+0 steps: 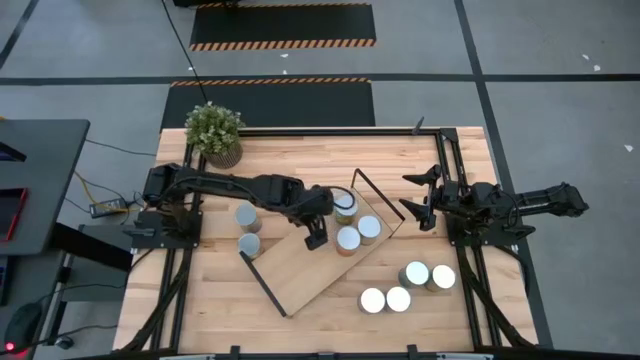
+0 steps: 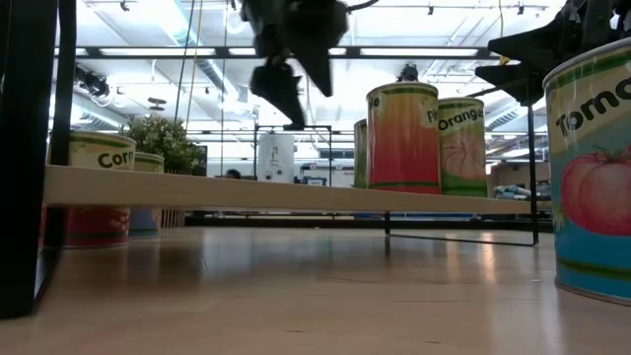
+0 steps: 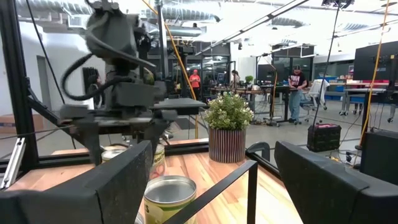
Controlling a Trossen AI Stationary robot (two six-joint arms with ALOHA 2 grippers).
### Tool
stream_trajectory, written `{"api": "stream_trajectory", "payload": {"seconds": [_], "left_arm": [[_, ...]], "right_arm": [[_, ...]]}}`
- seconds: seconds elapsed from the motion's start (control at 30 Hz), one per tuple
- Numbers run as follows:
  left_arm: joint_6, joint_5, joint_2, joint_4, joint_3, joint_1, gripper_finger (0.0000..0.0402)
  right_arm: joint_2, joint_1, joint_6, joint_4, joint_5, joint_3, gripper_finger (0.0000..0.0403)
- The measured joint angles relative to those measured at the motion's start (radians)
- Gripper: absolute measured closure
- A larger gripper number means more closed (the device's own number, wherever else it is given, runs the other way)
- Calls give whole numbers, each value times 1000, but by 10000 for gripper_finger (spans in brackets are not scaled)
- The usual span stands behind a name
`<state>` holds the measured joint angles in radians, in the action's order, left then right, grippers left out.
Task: Pick and place cans onto a shelf
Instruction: Put the canned peaches on the shelf
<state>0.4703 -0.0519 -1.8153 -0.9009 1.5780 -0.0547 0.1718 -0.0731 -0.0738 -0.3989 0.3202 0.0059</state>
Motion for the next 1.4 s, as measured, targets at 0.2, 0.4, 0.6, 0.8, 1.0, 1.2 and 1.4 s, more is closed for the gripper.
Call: {"api": "stream_trajectory", "payload": {"seconds": [0.2,0.4,0.6,0.8,1.0,1.2,1.4], "left_arm": [[25,-160,36,-231,0,7,4],[20,-177,79,-235,-102,7,4],[82,-184,228,-202,-303,34,4],[181,-230,452,-186,-457,70,4],[320,-217,669,-183,-583,86,4],[475,-202,814,-180,-699,84,4],[574,-197,856,-171,-761,83,4]], "right_arm": [[0,0,0,0,0,0,56],[-1,0,0,-6,-1,0,56],[0,0,0,-12,0,0,56],[1,0,0,-16,0,0,56],[5,0,0,-19,0,0,56],[5,0,0,-20,0,0,56],[5,0,0,-19,0,0,56]]}}
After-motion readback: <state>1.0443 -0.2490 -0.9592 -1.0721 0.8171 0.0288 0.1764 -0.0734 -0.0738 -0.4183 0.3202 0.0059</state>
